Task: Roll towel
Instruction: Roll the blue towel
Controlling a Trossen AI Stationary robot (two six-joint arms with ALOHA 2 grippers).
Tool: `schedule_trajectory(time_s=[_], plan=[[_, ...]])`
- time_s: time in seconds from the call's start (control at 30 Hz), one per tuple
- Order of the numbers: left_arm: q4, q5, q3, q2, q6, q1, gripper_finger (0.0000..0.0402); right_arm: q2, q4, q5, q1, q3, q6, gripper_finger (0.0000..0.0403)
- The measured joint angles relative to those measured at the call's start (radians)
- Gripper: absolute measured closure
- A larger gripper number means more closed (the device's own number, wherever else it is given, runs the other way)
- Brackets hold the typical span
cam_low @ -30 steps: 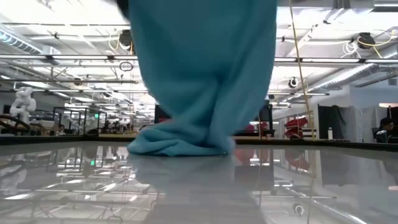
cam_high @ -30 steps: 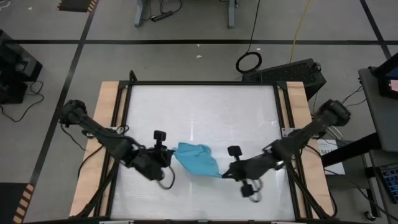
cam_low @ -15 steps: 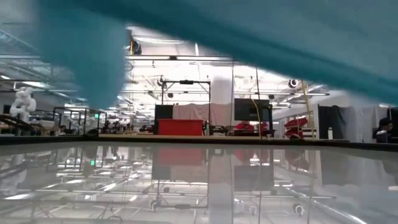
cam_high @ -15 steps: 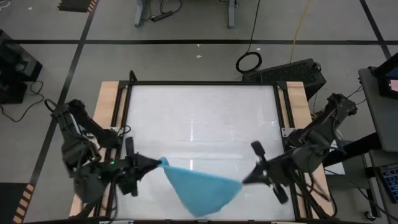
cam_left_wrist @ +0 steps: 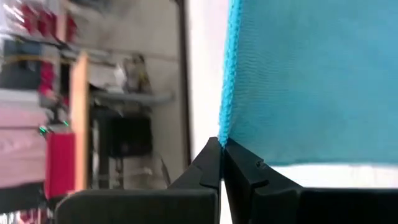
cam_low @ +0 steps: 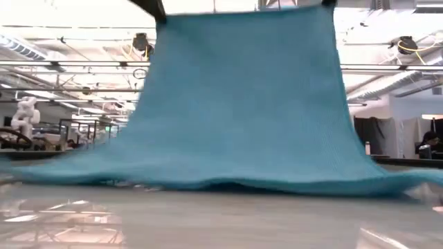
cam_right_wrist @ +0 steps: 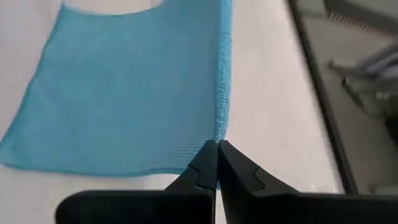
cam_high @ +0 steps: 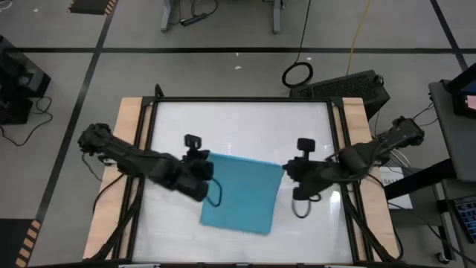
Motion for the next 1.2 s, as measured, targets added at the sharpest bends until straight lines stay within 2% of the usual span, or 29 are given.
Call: schedule_trajectory(time_s=[0.2,0.4,0.8,1.2], plan=[[0.024,0.08,-0.083,0.088,0.013,0.097,0.0392,0.113,0.027,-0.086,-0.075,-0.073,-0.029,0.0403],[0.16,0.224,-0.182,0.102,0.053,0.118,0.0392,0.163,0.142,-0.19,-0.094,-0.194,-0.026,0.0403],[0.358,0.412,-0.28,0.102,0.038,0.026,0.0392,0.165,0.555,-0.346,-0.052,-0.406,-0.002,0.0403],[0.434,0.455,-0.346,0.102,-0.055,-0.047,0.0392,0.166,0.701,-0.398,-0.047,-0.478,0.004,0.0403]])
